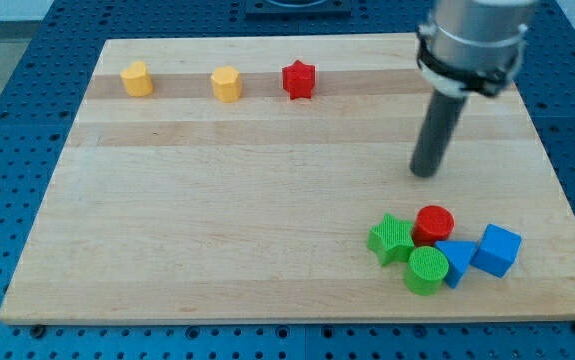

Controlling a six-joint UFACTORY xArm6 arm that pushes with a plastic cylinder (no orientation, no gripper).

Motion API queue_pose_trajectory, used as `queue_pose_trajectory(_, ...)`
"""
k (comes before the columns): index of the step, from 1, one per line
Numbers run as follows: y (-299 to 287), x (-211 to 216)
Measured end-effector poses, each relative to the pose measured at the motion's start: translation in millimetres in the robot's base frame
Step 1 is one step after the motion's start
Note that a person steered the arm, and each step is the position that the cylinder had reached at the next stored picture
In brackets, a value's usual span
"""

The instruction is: Place the red star to the right side of the red circle

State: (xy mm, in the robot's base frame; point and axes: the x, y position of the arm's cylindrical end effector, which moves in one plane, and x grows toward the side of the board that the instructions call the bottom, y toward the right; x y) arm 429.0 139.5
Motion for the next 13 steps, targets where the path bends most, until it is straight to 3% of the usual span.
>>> queue_pose_trajectory(2, -56.1, -140.5)
queue_pose_trajectory(3, -107.8, -185.9)
queue_pose_trajectory(4, -156.1, -194.0)
queue_pose_trajectory(5, -157.5, -159.6)
queue_pose_trajectory(7, -72.5, -59.3)
queue_pose_trajectory(8, -60.0, -51.4)
queue_pose_trajectory(10, -120.0, -44.7)
queue_pose_trajectory(13, 24.6, 2.1)
